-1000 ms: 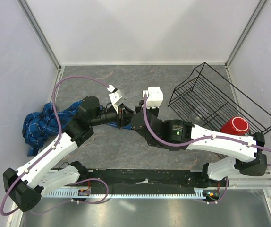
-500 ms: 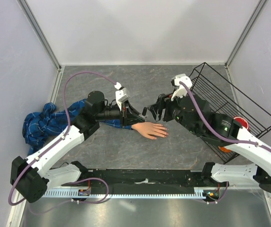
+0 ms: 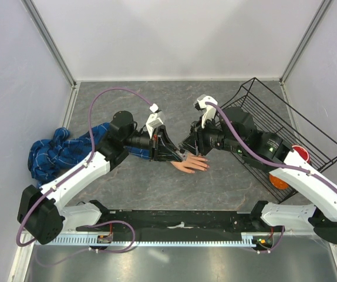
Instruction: Paint the nails
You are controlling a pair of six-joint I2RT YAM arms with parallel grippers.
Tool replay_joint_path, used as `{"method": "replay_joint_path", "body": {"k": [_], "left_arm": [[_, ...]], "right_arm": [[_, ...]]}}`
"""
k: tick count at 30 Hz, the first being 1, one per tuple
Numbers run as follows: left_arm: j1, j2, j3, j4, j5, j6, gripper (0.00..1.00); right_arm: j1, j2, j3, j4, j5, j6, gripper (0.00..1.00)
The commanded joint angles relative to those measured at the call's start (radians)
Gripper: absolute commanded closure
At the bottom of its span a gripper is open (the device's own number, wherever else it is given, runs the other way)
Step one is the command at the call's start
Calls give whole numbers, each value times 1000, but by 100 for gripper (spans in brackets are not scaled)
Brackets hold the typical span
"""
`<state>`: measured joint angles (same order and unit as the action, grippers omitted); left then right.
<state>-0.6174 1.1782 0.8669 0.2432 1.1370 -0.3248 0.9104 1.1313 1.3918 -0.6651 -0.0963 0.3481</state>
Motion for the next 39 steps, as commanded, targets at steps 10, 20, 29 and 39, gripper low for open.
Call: {"method": "replay_joint_path", "body": {"k": [10, 20, 29, 39], "left_arm": [[-1, -112, 30, -102, -325, 139, 98], [-2, -253, 6, -265, -1003, 263, 98], [-2, -239, -9, -200, -811, 240, 98], [-2, -166, 24, -165, -496, 199, 98]], "right_arm": [[-18, -2, -124, 117, -153, 32, 100], [453, 122, -44, 172, 973, 499, 100], [450, 233, 110, 165, 908, 355, 98], [280, 29, -11, 113, 466, 106, 27]]}}
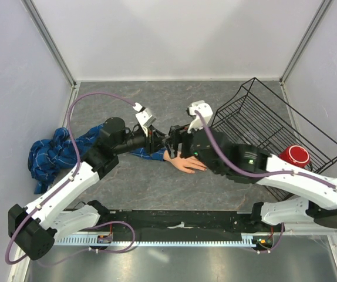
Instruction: Paint the nails
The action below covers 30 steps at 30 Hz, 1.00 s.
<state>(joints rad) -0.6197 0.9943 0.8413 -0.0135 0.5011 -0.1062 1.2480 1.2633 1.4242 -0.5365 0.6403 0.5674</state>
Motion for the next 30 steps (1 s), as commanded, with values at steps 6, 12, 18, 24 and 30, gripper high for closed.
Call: {"method": "replay_joint_path", "body": {"k": [6, 12, 18, 24, 30], "left_arm": [[0, 93, 61, 193, 448, -110, 98], [0, 130, 62, 240, 573, -162, 98], [-3, 141, 56, 285, 646, -201, 98], [-5, 148, 58, 287, 652, -202, 98], [-9, 161, 58, 320, 714, -233, 98]], "right_arm": [[-130, -209, -108, -19, -551, -185, 35], [-165, -217, -91, -39, -673, -270, 41], [-186, -185, -35, -128, -651, -316, 37], [-188, -188, 1, -183, -660, -346, 33], [-194, -144, 47, -218, -705, -394, 35]]}}
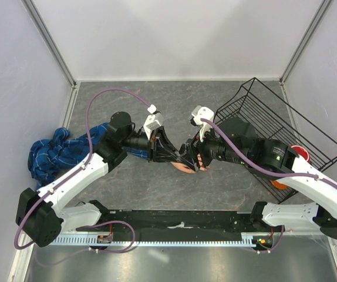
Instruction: Paint the nails
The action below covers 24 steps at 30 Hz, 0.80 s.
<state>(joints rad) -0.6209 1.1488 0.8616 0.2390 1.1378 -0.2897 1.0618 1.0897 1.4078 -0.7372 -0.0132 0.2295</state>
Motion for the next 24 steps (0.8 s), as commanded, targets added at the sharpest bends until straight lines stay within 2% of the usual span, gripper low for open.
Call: {"method": "replay_joint_path", "body": {"k": [1, 8, 11, 14, 16, 19, 20, 23, 24], "left_arm": [[-13, 6, 36, 71, 86, -52, 98], [-22, 12, 37, 71, 99, -55, 98], [-22, 6, 37, 71, 100, -55, 98], [-22, 3, 37, 69, 99, -54, 98], [-22, 3, 39, 69, 100, -55, 98], [-22, 3, 39, 69, 97, -54, 98], [-22, 2, 39, 69, 96, -54, 98], [-22, -14, 40, 25, 44, -26, 98], [-22, -23, 42, 2, 10, 16, 98]], "right_arm": [[-10, 36, 71, -21, -63, -64, 37], [-39, 95, 152, -79, -198, -139, 48], [-55, 99, 154, -96, -237, -160, 61], [-66, 99, 146, -111, -274, -180, 70], [-72, 96, 137, -116, -287, -185, 72], [-77, 93, 123, -114, -301, -191, 85], [-79, 96, 120, -111, -306, -191, 99], [-80, 98, 103, -96, -283, -173, 100], [-80, 95, 94, -56, -257, -117, 100]]}}
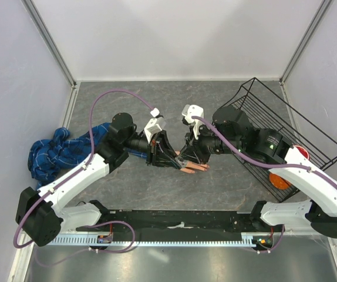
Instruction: Paint the nails
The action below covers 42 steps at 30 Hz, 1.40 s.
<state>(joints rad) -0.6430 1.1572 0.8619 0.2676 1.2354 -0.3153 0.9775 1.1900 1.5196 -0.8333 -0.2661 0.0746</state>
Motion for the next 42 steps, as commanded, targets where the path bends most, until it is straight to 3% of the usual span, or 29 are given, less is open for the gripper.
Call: {"method": "replay_joint_path", "body": {"k": [1, 4, 6, 7, 11, 15, 21, 25, 29, 33, 39, 42], "left_arm": [[0, -43, 45, -60, -194, 70, 98], [0, -89, 49, -191, -489, 180, 98], [0, -120, 32, -218, -678, 208, 98], [0, -129, 31, -223, -698, 216, 98], [0, -140, 16, -202, -717, 200, 98], [0, -149, 14, -203, -732, 212, 98], [0, -152, 22, -214, -700, 222, 98], [0, -116, 38, -206, -581, 202, 98], [0, -77, 49, -153, -357, 145, 98], [0, -42, 51, -91, -212, 87, 98], [0, -27, 37, -2, -91, 22, 98], [0, -16, 34, 22, -53, -5, 98]], "right_arm": [[4, -13, -51, 71, 28, 69, 100], [7, -13, -129, 210, 70, 262, 100], [41, -38, -243, 345, 319, 474, 100], [112, -61, -277, 387, 534, 517, 100], [260, 28, -247, 396, 874, 642, 100], [329, 138, -130, 381, 982, 648, 100], [328, 131, -139, 381, 976, 599, 100], [279, 54, -142, 333, 857, 507, 56], [221, -4, -134, 245, 655, 383, 37], [147, -79, -144, 197, 501, 297, 35], [72, -122, -164, 194, 198, 222, 42], [64, -128, -173, 194, 156, 195, 47]]}}
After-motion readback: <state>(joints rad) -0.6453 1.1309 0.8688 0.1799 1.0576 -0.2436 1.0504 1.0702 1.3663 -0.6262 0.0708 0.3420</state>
